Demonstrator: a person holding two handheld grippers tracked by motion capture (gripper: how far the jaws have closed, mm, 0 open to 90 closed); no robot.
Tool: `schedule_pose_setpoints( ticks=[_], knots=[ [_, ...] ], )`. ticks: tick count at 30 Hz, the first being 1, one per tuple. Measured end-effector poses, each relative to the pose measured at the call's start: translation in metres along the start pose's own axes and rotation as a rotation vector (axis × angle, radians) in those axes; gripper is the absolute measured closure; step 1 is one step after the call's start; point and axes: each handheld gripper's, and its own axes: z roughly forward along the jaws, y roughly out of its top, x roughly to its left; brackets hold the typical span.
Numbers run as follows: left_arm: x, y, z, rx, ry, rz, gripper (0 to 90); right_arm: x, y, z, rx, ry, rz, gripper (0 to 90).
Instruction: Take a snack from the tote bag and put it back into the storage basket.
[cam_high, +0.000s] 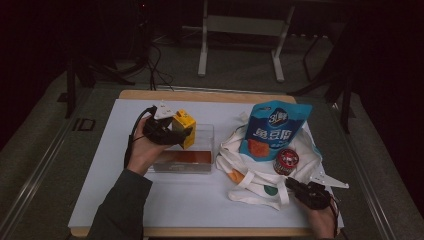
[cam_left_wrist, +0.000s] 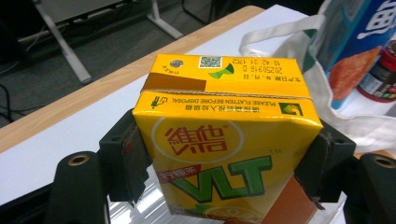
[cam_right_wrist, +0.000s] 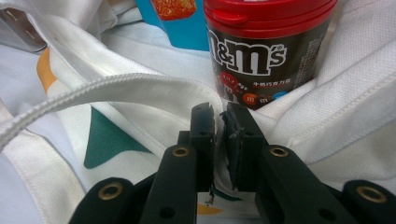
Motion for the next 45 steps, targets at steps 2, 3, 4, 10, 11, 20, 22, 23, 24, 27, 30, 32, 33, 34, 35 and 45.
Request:
schedule_pose_setpoints(
  ticks=[2, 3, 4, 10, 11, 20, 22, 23, 24, 27, 30, 32, 33, 34, 35, 45],
  knots=[
    [0.004, -0.001, -0.002, -0.003, 0.007, -0.01, 28.9, 0.0, 0.0, 0.0, 0.0, 0.0, 0.0, 81.6],
    [0.005, -0.002, -0.002, -0.006, 0.01, -0.019, 28.9, 0.0, 0.0, 0.0, 0.0, -0.001, -0.001, 81.6],
    [0.007, -0.003, -0.003, -0.006, 0.013, -0.022, 28.8, 0.0, 0.0, 0.0, 0.001, -0.001, -0.001, 81.6],
    [0.016, -0.011, -0.005, -0.005, 0.037, -0.058, 28.9, 0.0, 0.0, 0.0, 0.0, 0.0, 0.0, 81.5],
    [0.017, -0.014, -0.004, 0.0, 0.041, -0.062, 28.8, 0.0, 0.0, 0.0, 0.0, -0.001, 0.0, 81.5],
    [0.032, -0.029, -0.003, 0.008, 0.097, -0.126, 28.8, 0.0, 0.0, 0.0, -0.001, -0.001, 0.002, 81.5],
    [0.036, -0.031, -0.004, 0.004, 0.116, -0.146, 28.8, 0.0, 0.0, 0.0, -0.001, -0.002, 0.001, 81.5],
    [0.037, -0.032, -0.005, 0.005, 0.129, -0.151, 28.8, 0.0, 0.0, 0.0, -0.001, -0.002, 0.002, 81.6],
    [0.038, -0.033, -0.005, 0.008, 0.142, -0.152, 28.8, 0.0, 0.0, 0.0, -0.001, -0.002, 0.001, 81.5],
    [0.043, -0.038, -0.005, 0.026, 0.156, -0.146, 28.8, 0.0, 0.0, 0.0, -0.002, -0.001, 0.002, 81.5],
    [0.047, -0.043, -0.005, 0.026, 0.165, -0.16, 28.8, 0.0, 0.0, 0.0, -0.001, -0.002, 0.002, 81.6],
    [0.049, -0.044, -0.005, 0.028, 0.167, -0.167, 28.7, 0.0, 0.0, 0.0, -0.001, -0.003, 0.001, 81.5],
    [0.052, -0.048, -0.005, 0.034, 0.17, -0.175, 28.8, 0.0, 0.0, 0.0, -0.002, -0.003, 0.001, 81.6],
    [0.053, -0.049, -0.004, 0.041, 0.171, -0.175, 28.8, 0.0, 0.0, 0.0, -0.001, -0.003, 0.001, 81.6],
    [0.054, -0.051, -0.004, 0.049, 0.171, -0.175, 28.7, 0.0, 0.0, 0.0, -0.001, -0.003, 0.001, 81.6],
    [0.061, -0.068, 0.003, 0.105, 0.187, -0.197, 28.6, 0.001, 0.0, 0.0, -0.001, -0.005, -0.001, 81.5]
  ],
)
